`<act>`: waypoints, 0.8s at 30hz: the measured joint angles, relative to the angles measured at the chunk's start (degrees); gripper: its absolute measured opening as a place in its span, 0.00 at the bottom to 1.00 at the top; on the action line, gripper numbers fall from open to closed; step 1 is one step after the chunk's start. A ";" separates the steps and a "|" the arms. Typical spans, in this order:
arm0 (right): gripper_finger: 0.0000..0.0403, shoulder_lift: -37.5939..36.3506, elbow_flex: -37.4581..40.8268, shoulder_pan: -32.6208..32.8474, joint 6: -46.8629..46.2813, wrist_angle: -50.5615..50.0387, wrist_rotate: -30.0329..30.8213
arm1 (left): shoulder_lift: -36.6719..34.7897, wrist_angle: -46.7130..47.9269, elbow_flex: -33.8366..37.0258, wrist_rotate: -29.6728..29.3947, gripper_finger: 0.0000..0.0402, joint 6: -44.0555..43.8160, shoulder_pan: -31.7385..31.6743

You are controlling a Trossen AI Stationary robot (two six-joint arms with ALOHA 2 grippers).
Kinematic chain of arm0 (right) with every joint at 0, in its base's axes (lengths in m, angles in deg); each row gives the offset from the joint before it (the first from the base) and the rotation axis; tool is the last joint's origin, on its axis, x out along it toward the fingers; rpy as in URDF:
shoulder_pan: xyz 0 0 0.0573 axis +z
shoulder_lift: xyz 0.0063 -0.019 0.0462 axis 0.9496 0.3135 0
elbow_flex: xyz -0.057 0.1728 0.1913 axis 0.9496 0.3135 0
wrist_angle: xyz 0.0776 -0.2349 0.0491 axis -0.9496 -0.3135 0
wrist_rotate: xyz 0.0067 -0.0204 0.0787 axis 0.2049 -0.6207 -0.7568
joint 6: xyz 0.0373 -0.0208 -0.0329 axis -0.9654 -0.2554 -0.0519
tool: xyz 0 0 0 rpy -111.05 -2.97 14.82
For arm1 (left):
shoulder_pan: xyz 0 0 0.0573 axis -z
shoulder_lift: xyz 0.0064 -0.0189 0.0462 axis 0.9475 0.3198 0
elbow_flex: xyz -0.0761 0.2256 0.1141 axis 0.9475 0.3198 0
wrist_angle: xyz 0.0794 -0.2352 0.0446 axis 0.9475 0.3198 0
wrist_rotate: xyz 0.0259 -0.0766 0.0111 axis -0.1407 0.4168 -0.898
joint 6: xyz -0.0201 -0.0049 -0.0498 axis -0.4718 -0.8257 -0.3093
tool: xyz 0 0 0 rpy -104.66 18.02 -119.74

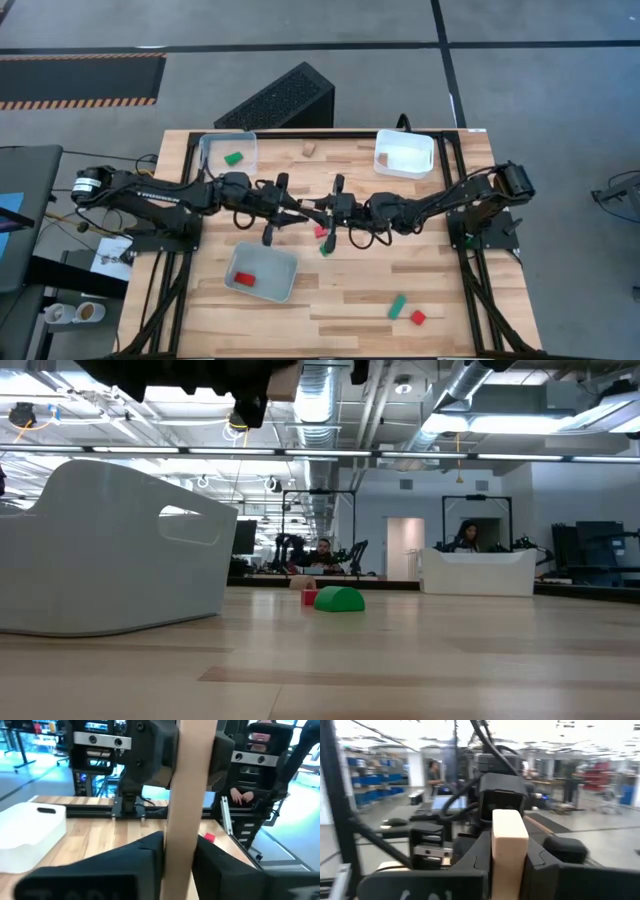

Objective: Sort & place blocks by color
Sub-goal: Put the bottom brown block into the white bin

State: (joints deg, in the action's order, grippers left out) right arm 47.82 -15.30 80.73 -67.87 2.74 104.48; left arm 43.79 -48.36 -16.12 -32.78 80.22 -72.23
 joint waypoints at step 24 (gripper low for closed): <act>0.12 -3.30 0.04 -13.36 -6.40 -42.14 47.75 | -2.73 -4.97 8.73 -5.74 0.68 7.91 -14.21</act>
State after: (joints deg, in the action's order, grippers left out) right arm 44.52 -15.25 67.37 -74.28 -39.41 152.23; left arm 41.06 -53.33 -7.40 -38.52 88.13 -86.44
